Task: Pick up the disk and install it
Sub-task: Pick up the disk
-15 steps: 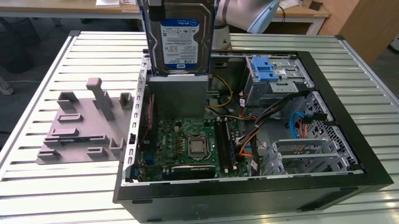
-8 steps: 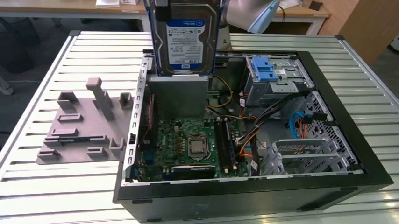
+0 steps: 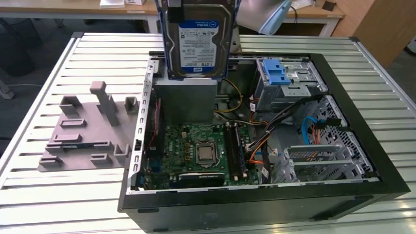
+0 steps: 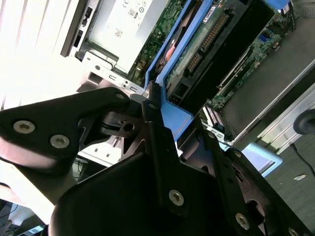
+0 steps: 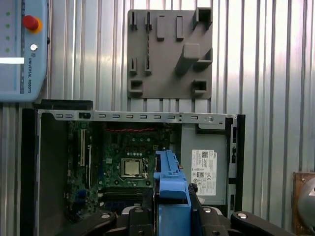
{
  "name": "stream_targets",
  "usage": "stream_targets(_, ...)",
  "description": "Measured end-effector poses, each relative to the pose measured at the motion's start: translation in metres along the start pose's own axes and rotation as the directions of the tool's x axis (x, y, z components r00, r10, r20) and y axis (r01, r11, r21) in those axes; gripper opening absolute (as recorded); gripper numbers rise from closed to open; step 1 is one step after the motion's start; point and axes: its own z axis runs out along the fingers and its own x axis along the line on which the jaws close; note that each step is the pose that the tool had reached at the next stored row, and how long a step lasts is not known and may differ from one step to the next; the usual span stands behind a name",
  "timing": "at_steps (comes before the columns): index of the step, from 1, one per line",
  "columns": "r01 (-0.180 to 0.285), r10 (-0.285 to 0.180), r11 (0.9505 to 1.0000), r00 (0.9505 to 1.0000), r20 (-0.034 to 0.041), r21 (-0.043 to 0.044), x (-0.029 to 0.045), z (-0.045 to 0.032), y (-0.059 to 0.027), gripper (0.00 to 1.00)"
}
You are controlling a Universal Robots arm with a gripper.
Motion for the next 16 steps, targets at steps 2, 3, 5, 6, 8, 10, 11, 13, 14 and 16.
stream_targets(2,0.0,0.0,1.0,1.0,0.0001,0.0,0.0,0.0001,-0.0019,0.36)
stream_targets(3,0.0,0.0,1.0,1.0,0.0,0.0,0.0,0.0002,-0.0029,0.36)
stream_targets(5,0.0,0.0,1.0,1.0,0.0,0.0,0.0001,0.0003,-0.0047,0.36)
stream_targets(6,0.0,0.0,1.0,1.0,0.0,0.0001,0.0001,0.0004,-0.0057,0.36)
stream_targets(8,0.0,0.0,1.0,1.0,0.0001,0.0,0.0001,0.0005,-0.0079,0.36)
stream_targets(10,0.0,0.0,1.0,1.0,0.0,0.0001,0.0003,0.0006,-0.0104,0.36)
stream_targets(11,0.0,0.0,1.0,1.0,0.0001,0.0001,0.0003,0.0007,-0.0116,0.36)
stream_targets(13,0.0,0.0,1.0,1.0,0.0001,0.0001,0.0005,0.0008,-0.0139,0.36)
stream_targets(14,0.0,0.0,1.0,1.0,0.0001,0.0001,0.0006,0.0009,-0.0152,0.36)
stream_targets(16,0.0,0.0,1.0,1.0,0.0001,0.0001,0.0009,0.001,-0.0177,0.36)
